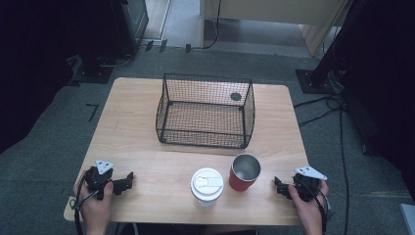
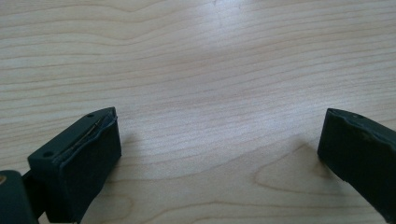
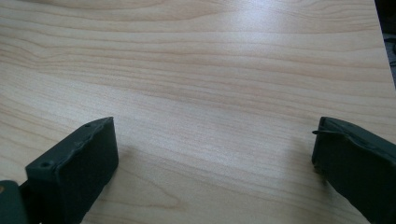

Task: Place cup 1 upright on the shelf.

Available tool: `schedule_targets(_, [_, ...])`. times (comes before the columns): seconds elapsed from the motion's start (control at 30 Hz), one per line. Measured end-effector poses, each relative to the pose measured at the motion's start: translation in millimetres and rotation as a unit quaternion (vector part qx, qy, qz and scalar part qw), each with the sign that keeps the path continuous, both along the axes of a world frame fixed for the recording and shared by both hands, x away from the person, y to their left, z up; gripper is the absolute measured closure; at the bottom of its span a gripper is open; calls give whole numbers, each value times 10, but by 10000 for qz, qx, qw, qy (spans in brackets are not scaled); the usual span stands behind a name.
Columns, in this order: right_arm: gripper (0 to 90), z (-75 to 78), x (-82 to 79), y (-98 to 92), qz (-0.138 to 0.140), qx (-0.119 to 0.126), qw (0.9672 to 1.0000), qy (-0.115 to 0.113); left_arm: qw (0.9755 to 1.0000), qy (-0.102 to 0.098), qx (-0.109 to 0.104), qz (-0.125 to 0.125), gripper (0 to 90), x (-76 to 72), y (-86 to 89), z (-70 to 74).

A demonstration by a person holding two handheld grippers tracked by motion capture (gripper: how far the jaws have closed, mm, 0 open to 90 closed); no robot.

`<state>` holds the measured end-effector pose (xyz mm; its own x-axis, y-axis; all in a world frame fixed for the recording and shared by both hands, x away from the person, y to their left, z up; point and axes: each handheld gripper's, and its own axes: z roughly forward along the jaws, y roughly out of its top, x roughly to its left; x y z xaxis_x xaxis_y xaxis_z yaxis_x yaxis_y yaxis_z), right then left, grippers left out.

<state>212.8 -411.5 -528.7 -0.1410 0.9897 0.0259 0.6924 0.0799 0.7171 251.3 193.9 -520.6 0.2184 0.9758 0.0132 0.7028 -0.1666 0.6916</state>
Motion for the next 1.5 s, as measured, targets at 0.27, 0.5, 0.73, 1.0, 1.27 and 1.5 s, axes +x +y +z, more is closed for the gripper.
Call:
schedule_targets(0.27, [0,1,-9,9,-114,10,9999,-4,10000,0,0,0,0,0,0,0])
schedule_targets(0.5, [0,35,-63,63,-49,-7,10000,22,10000,1,1,-1,0,0,0,0])
schedule_targets(0.73, [0,116,-128,187,113,59,9999,-71,10000,-1,1,59,0,3,-11,0])
schedule_targets(1.0, [0,156,-191,304,350,99,9993,-80,9999,3,6,141,0,10,-26,1])
schedule_targets(1.27, [0,196,-288,421,618,83,9980,-116,9999,2,5,142,0,10,-26,1])
schedule_targets(1.5, [0,223,-308,537,905,71,9958,-125,9999,-8,-1,150,0,11,-27,-1])
